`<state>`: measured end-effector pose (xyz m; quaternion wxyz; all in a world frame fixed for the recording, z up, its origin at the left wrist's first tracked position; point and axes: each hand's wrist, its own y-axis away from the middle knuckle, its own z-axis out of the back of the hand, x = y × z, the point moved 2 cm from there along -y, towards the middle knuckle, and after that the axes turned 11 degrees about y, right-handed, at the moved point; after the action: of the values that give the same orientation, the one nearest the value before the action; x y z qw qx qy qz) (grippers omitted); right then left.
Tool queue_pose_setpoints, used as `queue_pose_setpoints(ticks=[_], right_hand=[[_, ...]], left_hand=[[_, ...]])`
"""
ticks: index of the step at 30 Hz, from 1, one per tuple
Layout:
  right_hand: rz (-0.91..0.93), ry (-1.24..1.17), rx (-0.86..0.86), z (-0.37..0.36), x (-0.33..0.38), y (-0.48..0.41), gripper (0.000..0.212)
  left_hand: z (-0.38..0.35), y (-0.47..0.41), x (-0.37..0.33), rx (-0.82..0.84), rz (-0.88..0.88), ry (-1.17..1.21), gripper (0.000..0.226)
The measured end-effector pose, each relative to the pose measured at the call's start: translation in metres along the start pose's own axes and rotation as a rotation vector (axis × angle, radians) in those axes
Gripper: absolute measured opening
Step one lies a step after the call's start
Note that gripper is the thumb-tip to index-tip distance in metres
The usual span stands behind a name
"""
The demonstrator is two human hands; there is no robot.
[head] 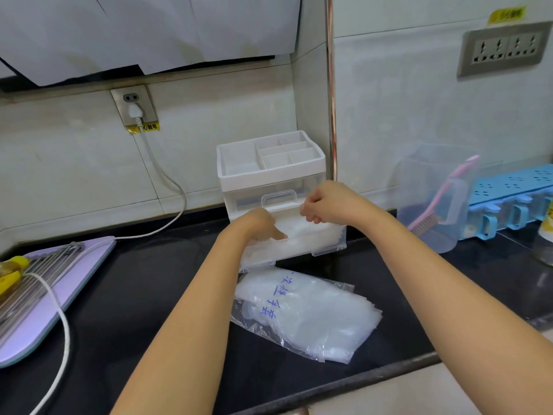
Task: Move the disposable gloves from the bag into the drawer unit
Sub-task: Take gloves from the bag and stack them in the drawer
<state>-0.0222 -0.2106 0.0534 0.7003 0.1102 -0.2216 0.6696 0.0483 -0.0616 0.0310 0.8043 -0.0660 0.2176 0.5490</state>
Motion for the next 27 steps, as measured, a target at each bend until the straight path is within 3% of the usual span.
queue_pose_setpoints(ticks=[3, 6, 9, 13, 19, 23, 27], right_hand=[[0.015, -0.068, -0.069, 0.008, -0.007, 0.029, 0.026], [-0.012, -0.075, -0.072, 0.003, -0.017, 0.055, 0.028], [-0.037, -0.025, -0.078, -0.009, -0.027, 0.081, 0.024], [-0.087, -0.021, -0.043, -0.044, -0.041, 0.107, 0.007], [-0.176, 0.135, -0.071, -0.103, -0.058, 0.139, 0.051], [-0.177, 0.238, -0.177, -0.12, -0.064, 0.151, 0.056], [-0.187, 0.068, -0.262, -0.12, -0.069, 0.155, 0.041]], left_hand=[[0.003, 0.025, -0.001, -0.161, -0.05, 0.267, 0.017], [-0.003, 0.054, -0.004, -0.408, -0.166, 0.411, 0.02], [-0.021, 0.087, -0.013, -0.483, -0.298, 0.503, 0.019], [-0.058, 0.109, -0.016, -0.392, -0.377, 0.526, 0.014], [-0.128, 0.115, 0.0, -0.227, -0.364, 0.516, 0.005], [-0.152, 0.121, 0.011, -0.183, -0.418, 0.507, 0.013], [-0.159, 0.124, 0.013, -0.181, -0.455, 0.46, 0.024]])
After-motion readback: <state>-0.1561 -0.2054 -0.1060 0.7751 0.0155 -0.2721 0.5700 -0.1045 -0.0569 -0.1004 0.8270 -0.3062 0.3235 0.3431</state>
